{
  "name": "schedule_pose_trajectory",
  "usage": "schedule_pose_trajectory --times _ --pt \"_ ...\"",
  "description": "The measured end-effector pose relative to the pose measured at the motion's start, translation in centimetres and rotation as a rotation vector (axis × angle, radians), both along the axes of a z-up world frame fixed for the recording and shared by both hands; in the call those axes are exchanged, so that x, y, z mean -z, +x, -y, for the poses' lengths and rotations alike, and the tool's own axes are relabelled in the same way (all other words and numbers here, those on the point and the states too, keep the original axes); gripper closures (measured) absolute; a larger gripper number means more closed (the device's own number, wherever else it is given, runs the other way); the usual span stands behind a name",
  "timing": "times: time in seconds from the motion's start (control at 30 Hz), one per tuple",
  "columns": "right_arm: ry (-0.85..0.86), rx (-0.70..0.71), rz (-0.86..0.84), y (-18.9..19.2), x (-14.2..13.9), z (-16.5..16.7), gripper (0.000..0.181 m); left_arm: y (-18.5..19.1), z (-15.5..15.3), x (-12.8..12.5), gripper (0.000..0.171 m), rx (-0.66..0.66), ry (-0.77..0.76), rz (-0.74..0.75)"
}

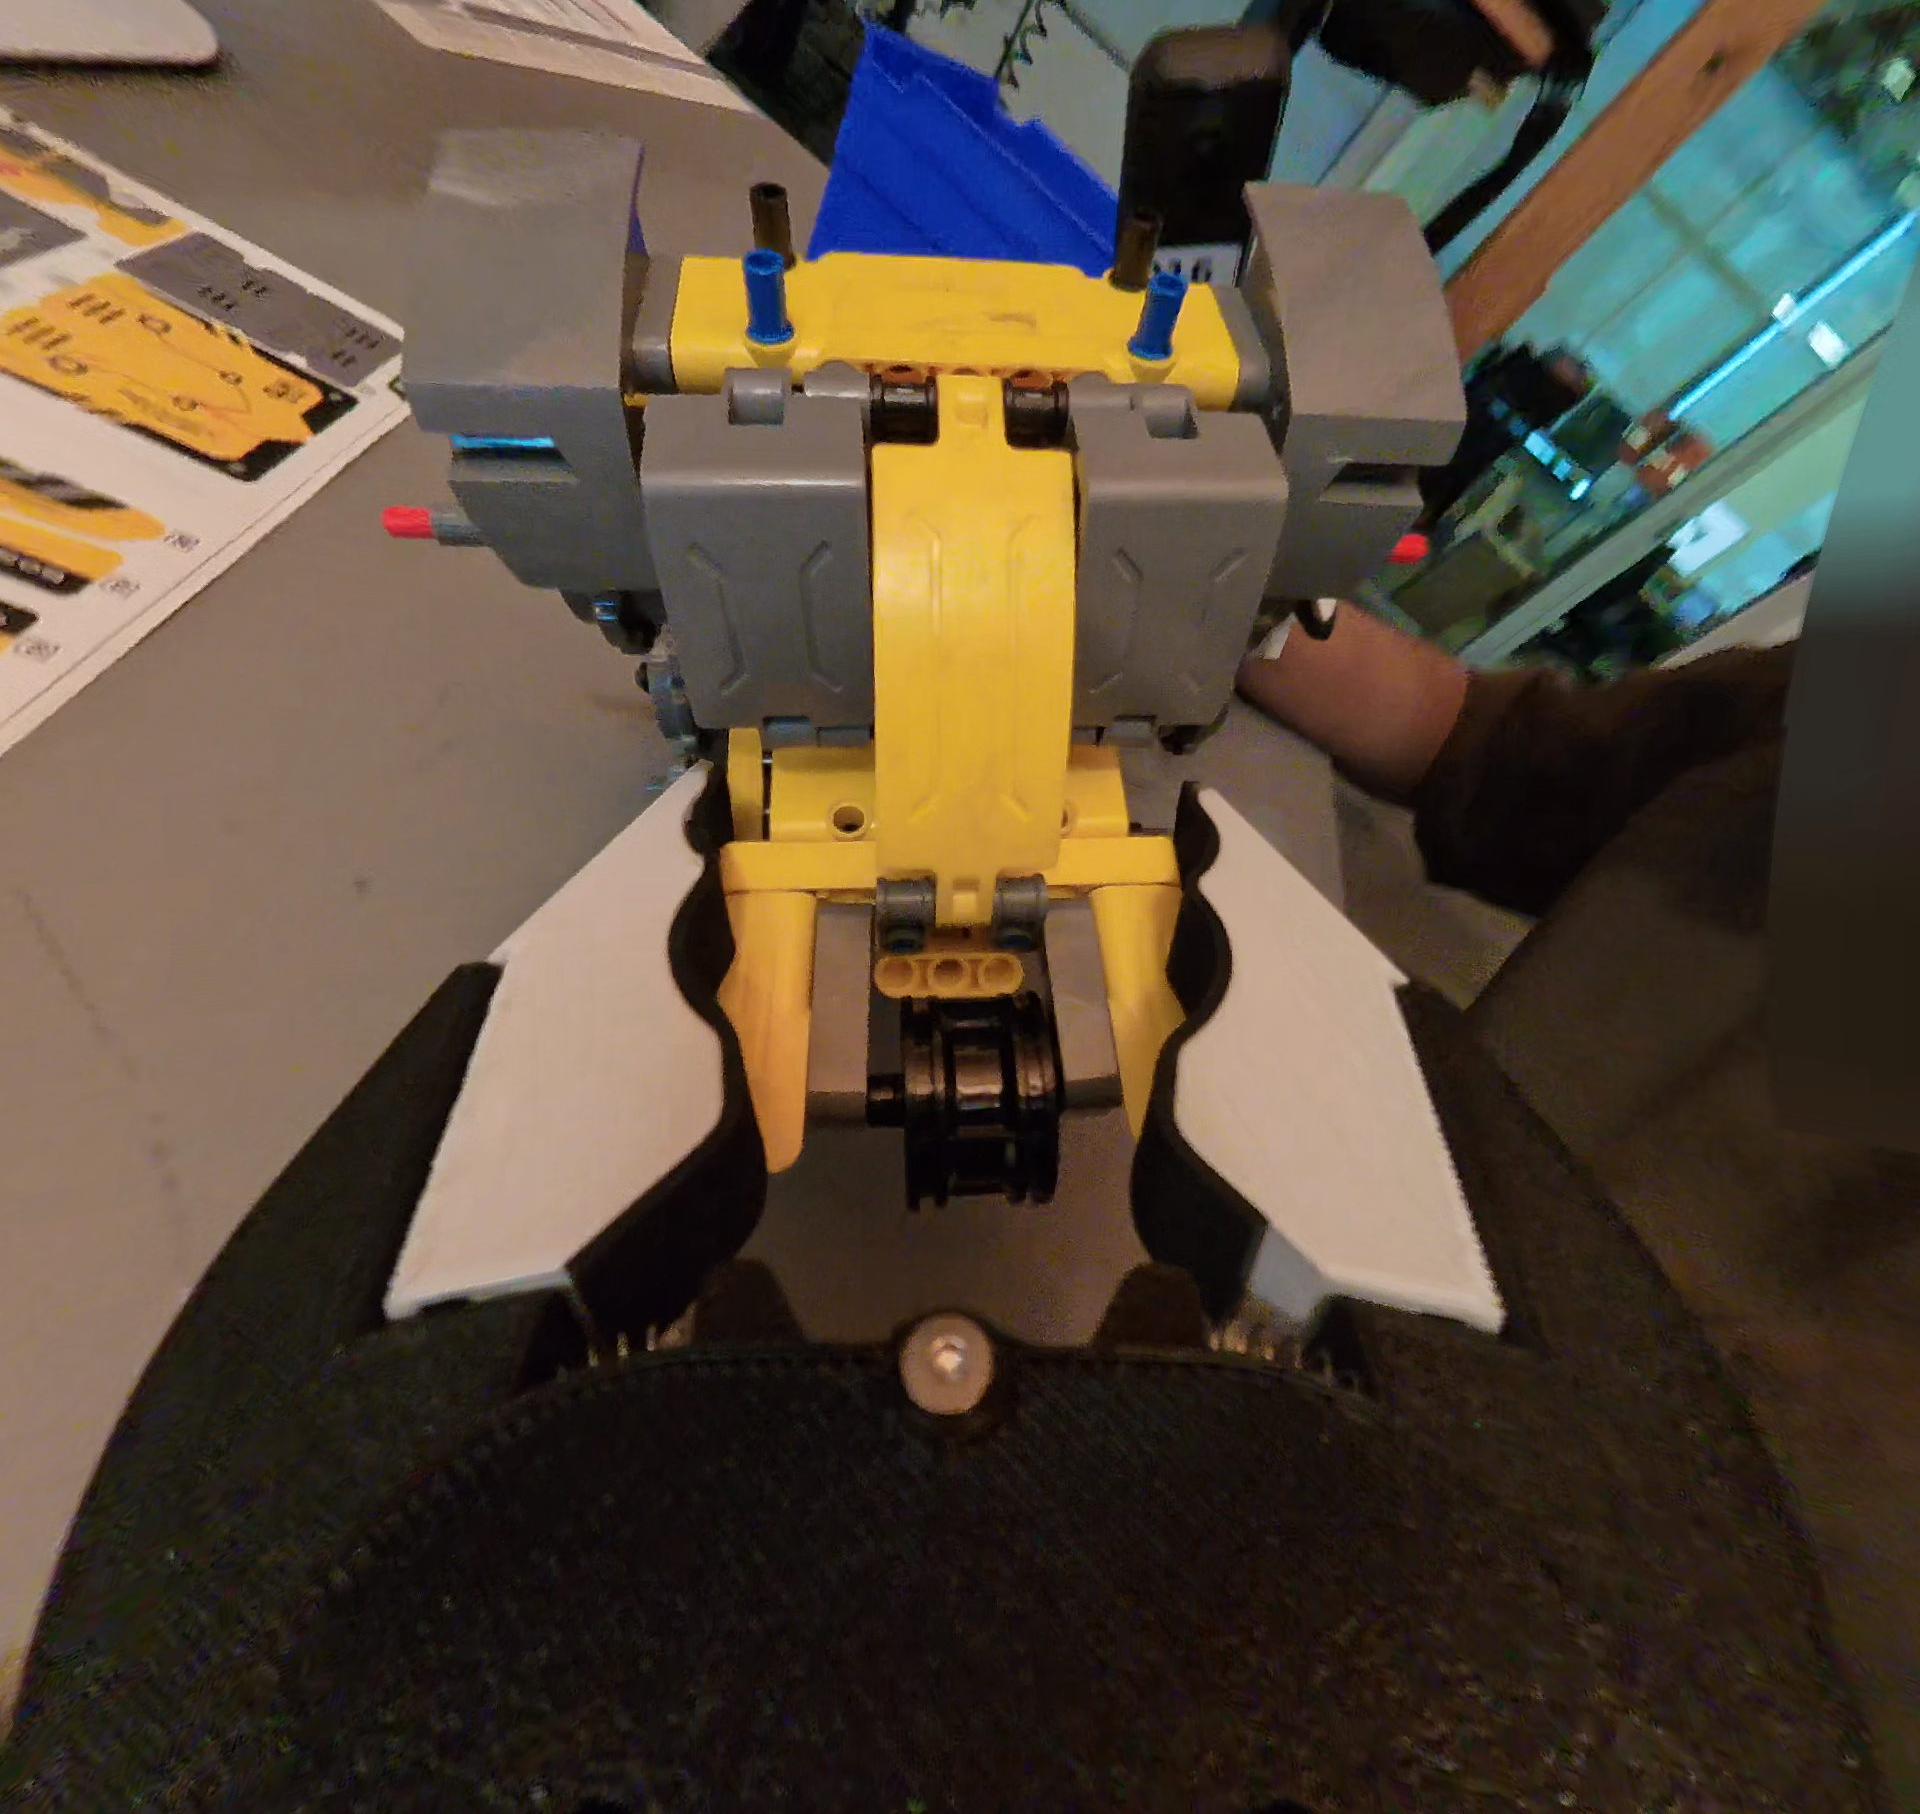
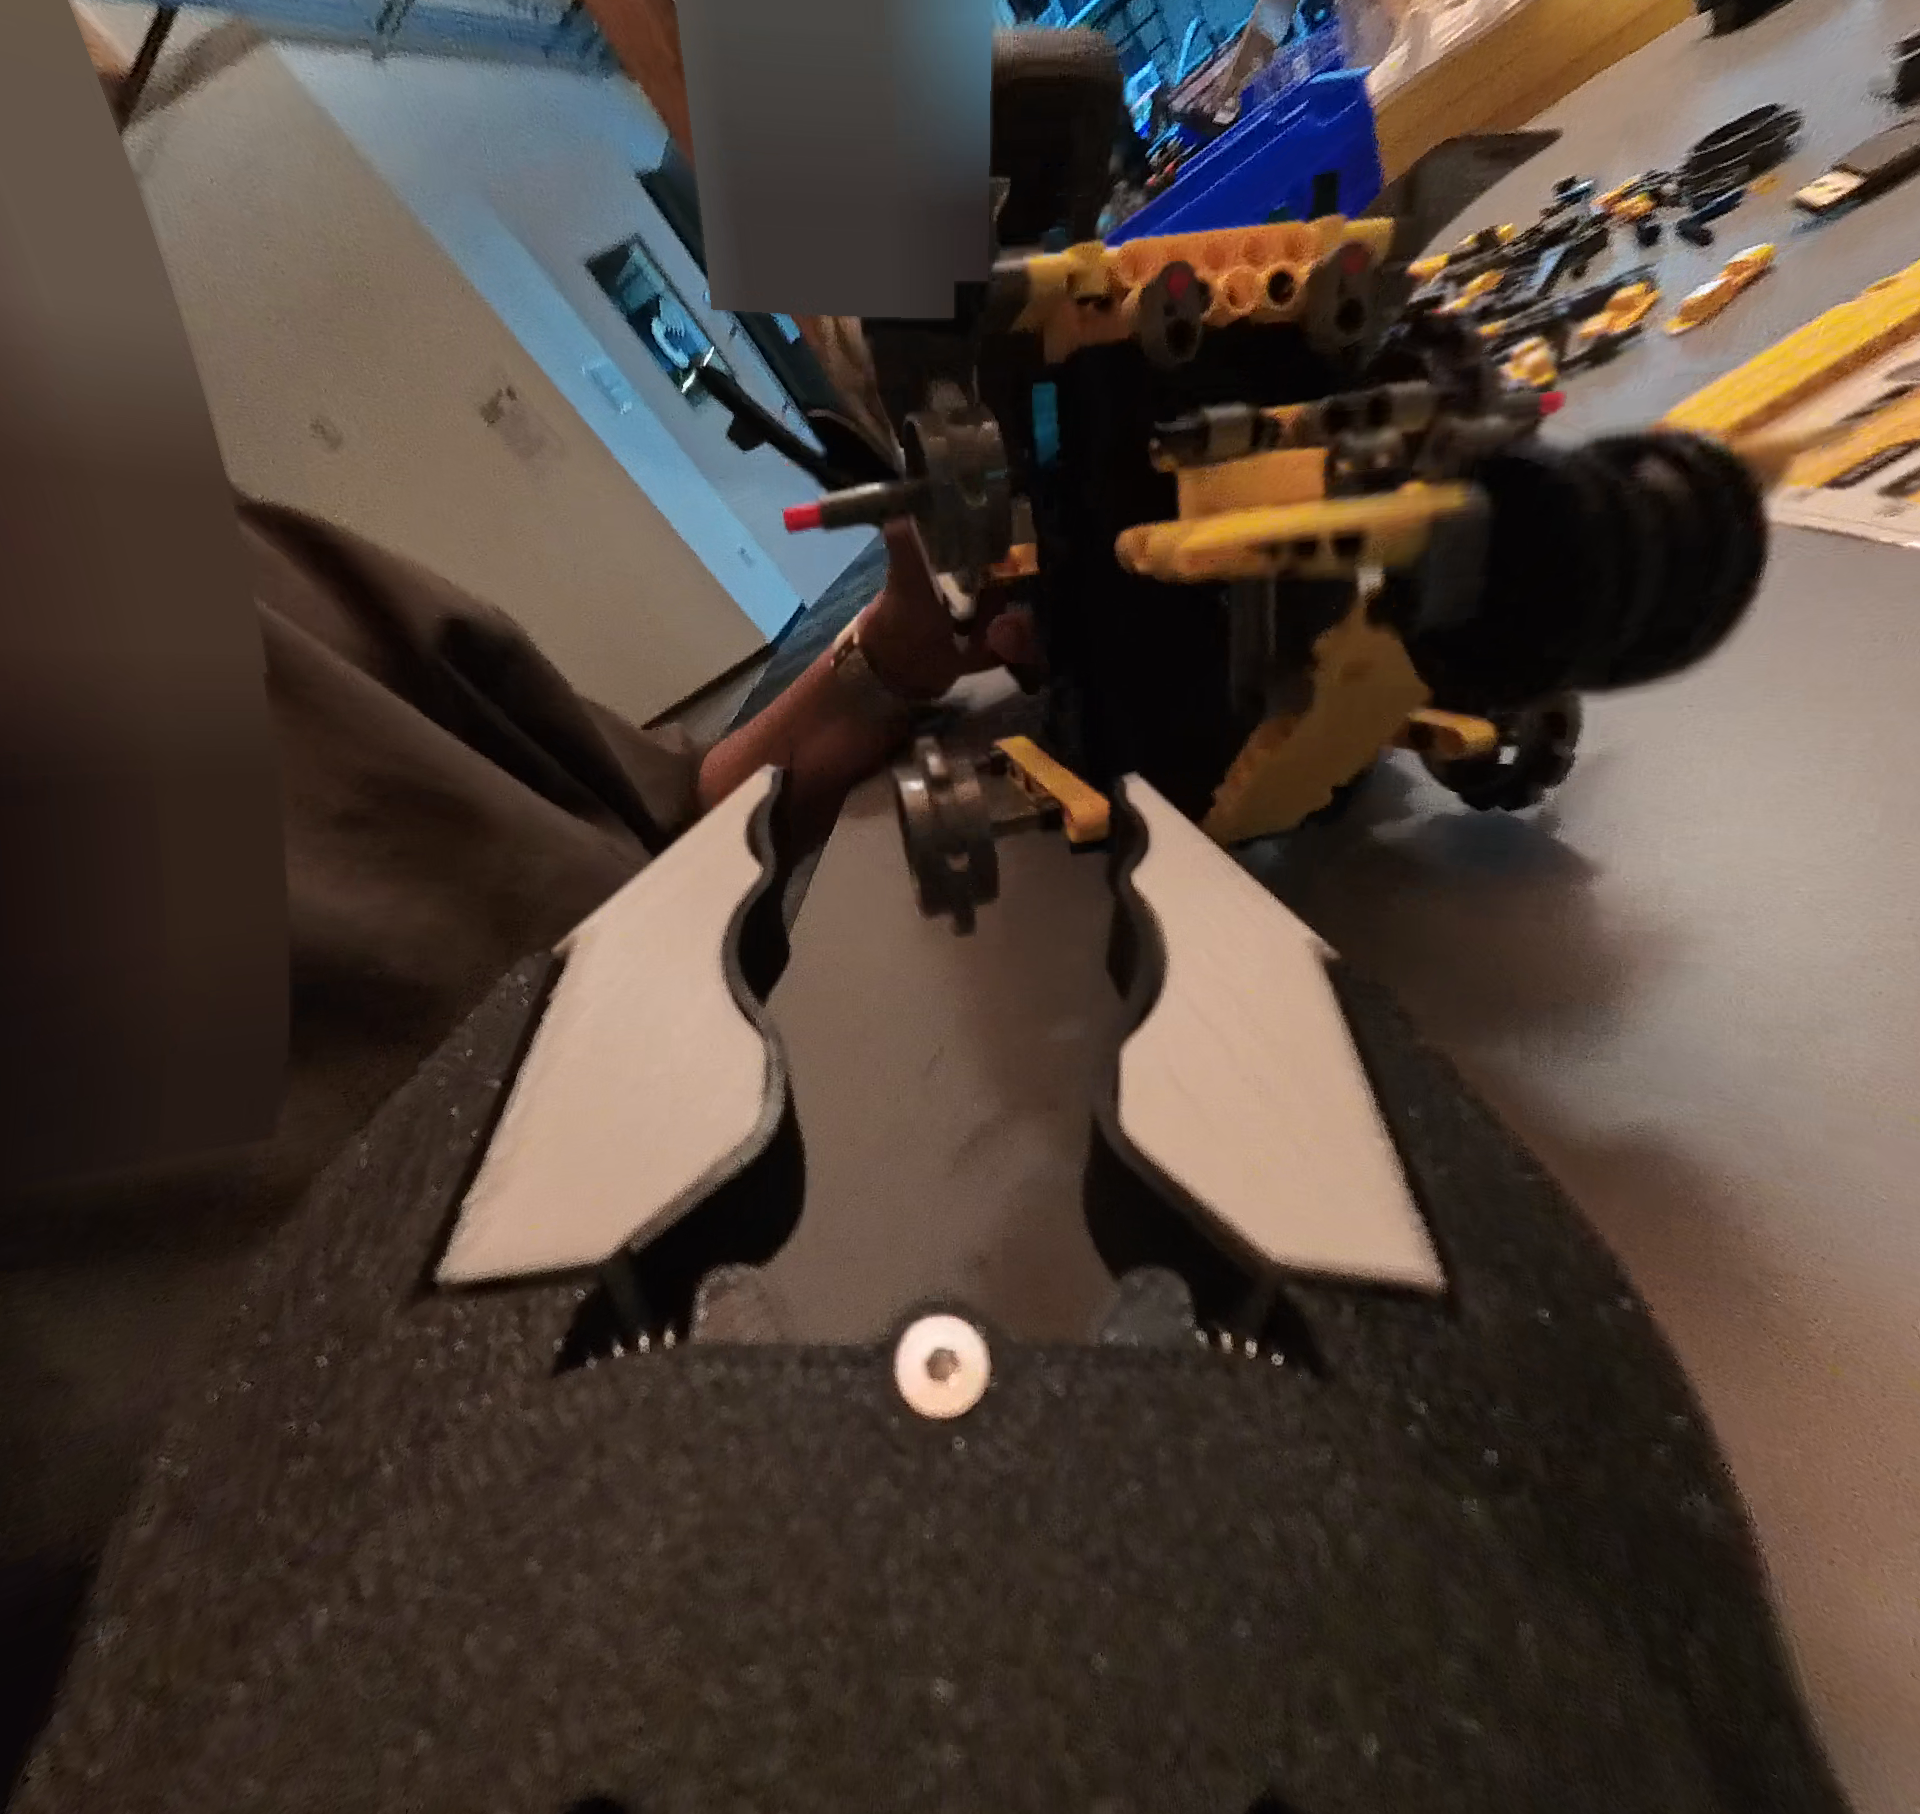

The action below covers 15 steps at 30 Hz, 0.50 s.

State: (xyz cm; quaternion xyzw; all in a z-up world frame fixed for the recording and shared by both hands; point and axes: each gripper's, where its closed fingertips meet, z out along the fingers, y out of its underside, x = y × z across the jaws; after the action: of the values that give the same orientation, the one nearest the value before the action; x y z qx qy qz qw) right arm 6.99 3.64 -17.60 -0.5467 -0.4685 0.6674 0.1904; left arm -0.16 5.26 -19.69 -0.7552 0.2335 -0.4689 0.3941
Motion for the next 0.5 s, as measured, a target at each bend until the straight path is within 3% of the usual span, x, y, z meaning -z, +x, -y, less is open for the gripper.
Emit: schedule_pose_trajectory --times 0.23,0.5 --pt "0.222 -0.039 0.159 1.0 2.7 1.0 0.124 1.5 0.9 0.6 0.089 0.051 0.135 -0.151" --pt "0.609 -0.034 0.262 1.1 5.3 1.9 0.12 2.2 1.3 1.3 0.089 0.082 0.204 -0.242"
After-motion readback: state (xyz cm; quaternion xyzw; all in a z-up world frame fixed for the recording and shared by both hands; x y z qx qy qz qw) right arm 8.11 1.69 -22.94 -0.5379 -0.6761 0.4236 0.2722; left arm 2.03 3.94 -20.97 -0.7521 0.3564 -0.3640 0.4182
